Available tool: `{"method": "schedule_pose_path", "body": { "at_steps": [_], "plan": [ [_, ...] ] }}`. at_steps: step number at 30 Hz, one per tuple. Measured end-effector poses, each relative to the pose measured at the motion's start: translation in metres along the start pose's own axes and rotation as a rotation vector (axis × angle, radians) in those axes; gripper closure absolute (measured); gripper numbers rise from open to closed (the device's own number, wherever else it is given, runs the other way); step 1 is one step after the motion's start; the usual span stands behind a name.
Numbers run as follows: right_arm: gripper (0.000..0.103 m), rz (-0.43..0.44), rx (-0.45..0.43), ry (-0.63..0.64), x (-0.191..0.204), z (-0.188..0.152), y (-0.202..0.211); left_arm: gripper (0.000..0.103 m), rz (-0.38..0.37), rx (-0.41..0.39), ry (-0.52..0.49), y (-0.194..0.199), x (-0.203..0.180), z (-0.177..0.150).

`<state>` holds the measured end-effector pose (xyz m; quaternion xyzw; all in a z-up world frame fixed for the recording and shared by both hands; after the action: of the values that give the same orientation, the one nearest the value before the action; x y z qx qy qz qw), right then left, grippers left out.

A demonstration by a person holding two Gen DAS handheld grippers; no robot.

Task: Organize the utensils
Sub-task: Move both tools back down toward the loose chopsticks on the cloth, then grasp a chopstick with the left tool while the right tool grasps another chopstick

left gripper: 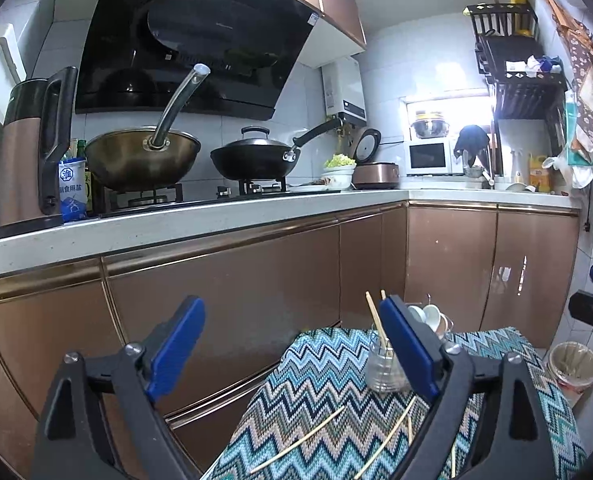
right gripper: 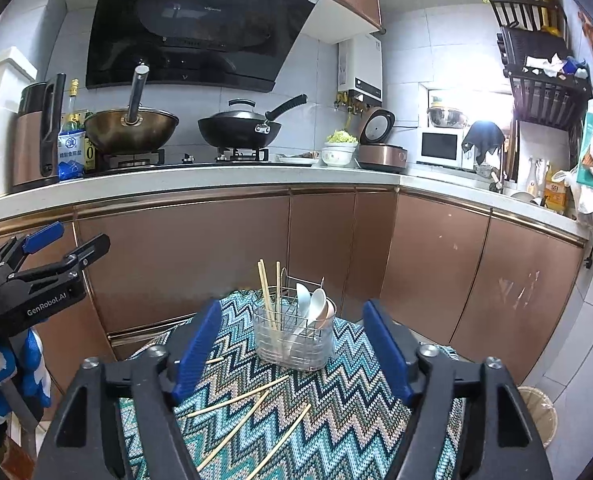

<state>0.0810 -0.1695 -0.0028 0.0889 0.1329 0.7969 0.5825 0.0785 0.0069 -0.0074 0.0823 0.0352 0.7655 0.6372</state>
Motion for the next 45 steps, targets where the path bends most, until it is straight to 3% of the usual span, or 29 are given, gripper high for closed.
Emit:
{"method": "schedule_pose_path", "body": {
  "at_steps": [4, 13, 17, 23, 27, 33, 37, 41, 45],
  "plan": [
    [0.012, -0.016, -0.012, 0.016, 0.008, -0.001, 0.014, 0.014, 0.002, -0.004, -0.001, 0.012, 0.005, -0.003],
    [0.004, -0.026, -0.033, 0.021, 0.019, 0.003, 0.048, 0.014, -0.013, 0.019, -0.004, 0.029, 0.028, -0.005],
    [0.0, -0.025, -0.037, 0.01, 0.02, 0.002, 0.056, 0.014, -0.058, 0.043, -0.009, 0.031, 0.033, -0.01],
    [0.0, -0.005, 0.021, -0.044, 0.009, -0.008, 0.044, 0.014, -0.141, 0.174, -0.013, 0.01, 0.035, -0.028],
    [0.001, 0.007, 0.074, -0.11, -0.009, -0.02, 0.029, 0.013, -0.154, 0.256, -0.022, -0.011, 0.033, -0.042],
    [0.017, 0.031, 0.17, -0.143, -0.023, -0.037, -0.004, 0.013, -0.21, 0.394, -0.008, -0.053, 0.02, -0.074],
    [0.042, 0.081, 0.277, -0.183, -0.032, -0.055, -0.037, 0.015, -0.288, 0.488, -0.037, -0.082, -0.004, -0.097],
    [0.062, 0.159, 0.419, -0.241, -0.042, -0.08, -0.081, 0.036, -0.413, 0.605, -0.08, -0.115, -0.038, -0.122],
    [0.074, 0.216, 0.522, -0.296, -0.051, -0.104, -0.119, 0.046, -0.533, 0.709, -0.16, -0.141, -0.077, -0.149]
  ]
}}
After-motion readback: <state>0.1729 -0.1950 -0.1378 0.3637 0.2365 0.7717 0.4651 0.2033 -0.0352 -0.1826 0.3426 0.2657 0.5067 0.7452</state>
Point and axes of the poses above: each gripper's, at about its wrist camera, not at the fingertips, and y roughly against the way its jaws point, x to its left, z to its top, the point moved 3 cm from there along -y, roughly the way its jaws point, and after that the axes turned 7 degrees about z, right-handed, at the moved point
